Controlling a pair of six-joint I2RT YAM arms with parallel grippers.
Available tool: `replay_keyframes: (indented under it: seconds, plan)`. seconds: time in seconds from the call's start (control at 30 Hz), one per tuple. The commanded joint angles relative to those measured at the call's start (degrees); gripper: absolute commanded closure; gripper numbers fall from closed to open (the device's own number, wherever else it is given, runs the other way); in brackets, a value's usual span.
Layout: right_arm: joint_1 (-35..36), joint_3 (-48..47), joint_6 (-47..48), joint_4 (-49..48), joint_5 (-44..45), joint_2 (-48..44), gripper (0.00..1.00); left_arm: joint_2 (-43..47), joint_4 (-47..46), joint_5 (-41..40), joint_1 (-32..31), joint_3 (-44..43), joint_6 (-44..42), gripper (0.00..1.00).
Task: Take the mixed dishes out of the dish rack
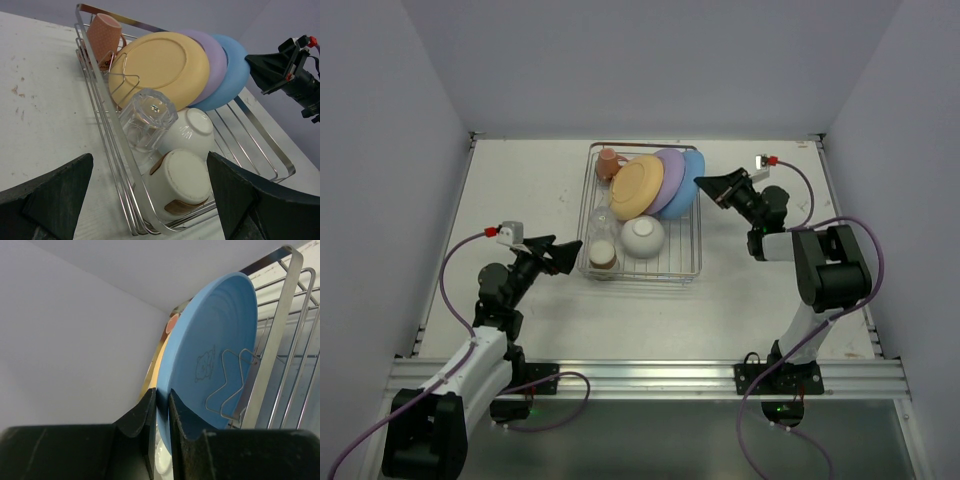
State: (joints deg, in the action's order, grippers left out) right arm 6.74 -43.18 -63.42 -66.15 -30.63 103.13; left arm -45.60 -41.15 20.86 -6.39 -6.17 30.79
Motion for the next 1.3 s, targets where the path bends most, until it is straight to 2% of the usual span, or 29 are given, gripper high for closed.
replay_keyframes:
  seconds: [0.0,0.2,1.27]
  plan:
    - [-1.7,-0.2,-2.3,-9.7,-1.5,0.8,1.0,-0.1,-2.0,1.0,0.3,-2.3,-0.8,0.0]
    - [-3.4,-0.4,-8.3,-17.8,-3.8,3.0,1.0,-0.5,-2.1,1.4,0.3,-2.4,-0.7,0.0]
    - [-11.1,-0.5,-14.1,-25.0,-9.1,-5.9,1.0,-0.3,-2.2,1.6,0.3,-2.5,-0.7,0.0]
